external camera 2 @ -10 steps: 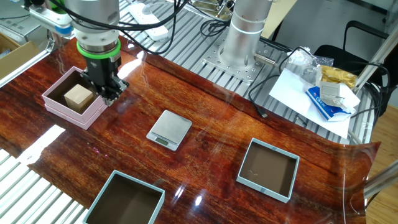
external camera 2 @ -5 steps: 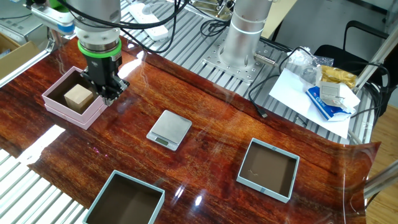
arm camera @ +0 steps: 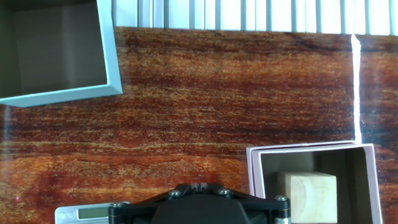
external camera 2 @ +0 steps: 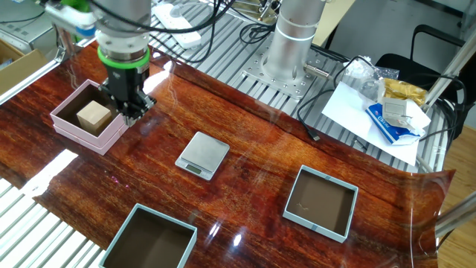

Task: Move an object from one box to another

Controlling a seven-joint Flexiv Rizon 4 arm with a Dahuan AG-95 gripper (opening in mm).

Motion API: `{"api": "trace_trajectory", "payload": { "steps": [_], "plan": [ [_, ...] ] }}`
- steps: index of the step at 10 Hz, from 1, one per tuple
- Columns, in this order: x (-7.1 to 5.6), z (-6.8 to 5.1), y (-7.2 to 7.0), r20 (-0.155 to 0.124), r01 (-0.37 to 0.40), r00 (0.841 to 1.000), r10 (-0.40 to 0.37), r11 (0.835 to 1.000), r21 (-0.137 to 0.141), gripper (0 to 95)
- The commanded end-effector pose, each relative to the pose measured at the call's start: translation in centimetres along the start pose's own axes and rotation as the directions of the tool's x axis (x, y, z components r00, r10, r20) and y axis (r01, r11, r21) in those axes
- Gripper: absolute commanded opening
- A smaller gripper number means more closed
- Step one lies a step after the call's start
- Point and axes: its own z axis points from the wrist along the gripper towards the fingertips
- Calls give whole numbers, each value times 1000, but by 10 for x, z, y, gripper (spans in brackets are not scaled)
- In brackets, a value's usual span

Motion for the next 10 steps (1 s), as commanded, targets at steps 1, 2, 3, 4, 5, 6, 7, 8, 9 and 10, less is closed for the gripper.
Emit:
{"api": "trace_trajectory", "payload": {
  "steps": [1, 2, 3, 4, 5, 6, 7, 8, 9, 10],
  "plan": [
    [-4, 2, -1, -19, -20, 1000, 20, 1000, -3, 0],
    [-4, 2, -1, -23, -20, 1000, 20, 1000, 1, 0],
    [-4, 2, -1, -23, -23, 999, 23, 1000, 4, 0],
    [-4, 2, -1, -22, -25, 999, 25, 1000, 6, 0],
    [-6, 4, -2, -24, -26, 999, 27, 1000, 8, 0],
    [-9, 6, -5, -25, -27, 999, 27, 1000, 7, 0],
    [-19, 11, -16, -40, -28, 999, 27, 1000, -11, 0],
    [-25, 14, -21, -45, -25, 999, 24, 1000, -13, 0],
    [-31, 17, -29, -52, -18, 999, 17, 1000, -13, 0],
    [-36, 19, -35, -69, -11, 998, 10, 1000, -14, 0]
  ]
}}
